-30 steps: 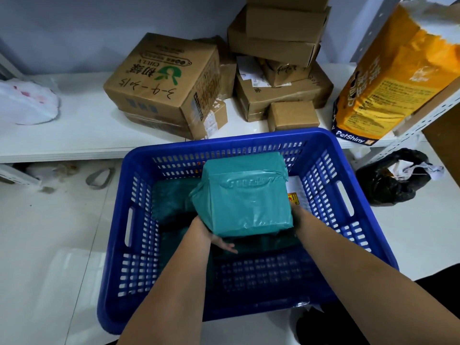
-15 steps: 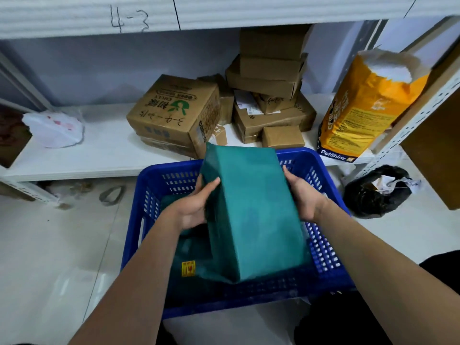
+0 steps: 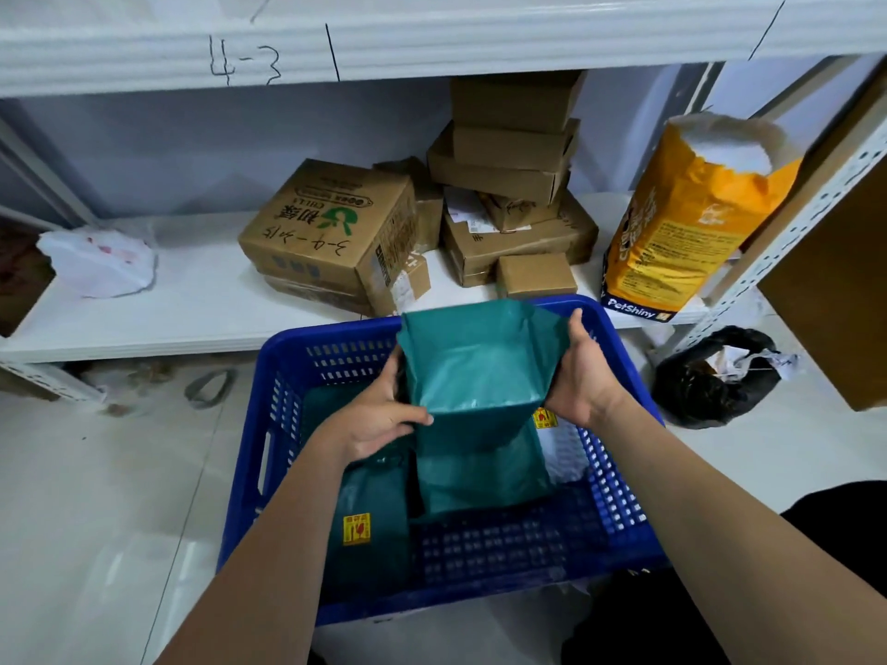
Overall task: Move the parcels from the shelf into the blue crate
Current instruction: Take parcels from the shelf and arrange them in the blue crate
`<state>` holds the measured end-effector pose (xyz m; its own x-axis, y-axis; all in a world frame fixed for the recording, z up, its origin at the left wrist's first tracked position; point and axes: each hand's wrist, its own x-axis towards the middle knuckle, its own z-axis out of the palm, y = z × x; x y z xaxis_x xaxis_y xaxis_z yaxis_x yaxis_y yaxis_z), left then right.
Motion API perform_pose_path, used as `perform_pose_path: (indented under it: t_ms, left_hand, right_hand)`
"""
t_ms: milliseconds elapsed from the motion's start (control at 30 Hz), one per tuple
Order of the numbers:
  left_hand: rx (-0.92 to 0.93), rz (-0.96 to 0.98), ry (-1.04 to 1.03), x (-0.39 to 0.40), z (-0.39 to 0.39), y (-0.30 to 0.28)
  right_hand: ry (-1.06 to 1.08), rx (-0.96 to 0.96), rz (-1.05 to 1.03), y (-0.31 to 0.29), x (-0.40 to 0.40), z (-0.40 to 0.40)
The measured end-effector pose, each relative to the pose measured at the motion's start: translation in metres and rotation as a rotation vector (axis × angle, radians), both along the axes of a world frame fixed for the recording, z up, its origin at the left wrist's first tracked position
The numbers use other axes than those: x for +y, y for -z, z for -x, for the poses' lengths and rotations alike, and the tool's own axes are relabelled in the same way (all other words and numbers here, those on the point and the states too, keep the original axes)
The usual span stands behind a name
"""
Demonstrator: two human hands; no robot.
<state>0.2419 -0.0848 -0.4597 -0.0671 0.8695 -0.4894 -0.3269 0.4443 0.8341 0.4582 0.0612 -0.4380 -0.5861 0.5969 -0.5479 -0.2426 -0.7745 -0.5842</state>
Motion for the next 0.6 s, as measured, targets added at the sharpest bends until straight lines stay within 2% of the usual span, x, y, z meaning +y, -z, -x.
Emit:
perform_pose_path:
  t_ms: [67, 133, 267, 333, 400, 467, 500, 533, 567, 600]
  left_hand:
    - [0.005, 0.012, -0.068, -0.003, -0.003, 0.007]
    - [0.036, 0.013, -0.252, -0.002, -0.003, 0.009]
    - [0.222, 0.081, -0.640, 0.010, 0.000, 0.008]
    - [0.283, 0.117, -0.722, 0.013, 0.001, 0.013]
    - [0.299, 0.141, -0.729, 0.015, 0.001, 0.023]
    - [0.481, 0.206, -0.672, 0.015, -0.001, 0.029]
    - [0.629, 0.233, -0.606, 0.018, -0.002, 0.030]
    - [0.769, 0.202, -0.541, 0.021, -0.004, 0.028]
    - [0.893, 0.129, -0.480, 0.024, -0.004, 0.026]
    - [0.985, 0.049, -0.435, 0.027, -0.006, 0.021]
  right_hand:
    - [0.013, -0.076, 0.010, 0.011, 0.002, 0.003]
    - [0.024, -0.264, -0.056, 0.017, 0.003, 0.005]
    - [0.066, -0.492, -0.177, 0.022, 0.007, 0.009]
    - [0.093, -0.708, -0.261, 0.021, 0.005, 0.013]
    - [0.177, -1.026, -0.504, 0.018, 0.003, 0.017]
    - [0.213, -1.188, -0.948, 0.010, 0.002, 0.026]
    - [0.145, -1.200, -1.172, 0.009, 0.004, 0.034]
    - [0.037, -1.182, -1.307, 0.006, 0.005, 0.043]
    - [-0.087, -1.127, -1.316, 0.007, 0.009, 0.052]
    - [-0.211, -1.069, -1.239, 0.011, 0.013, 0.060]
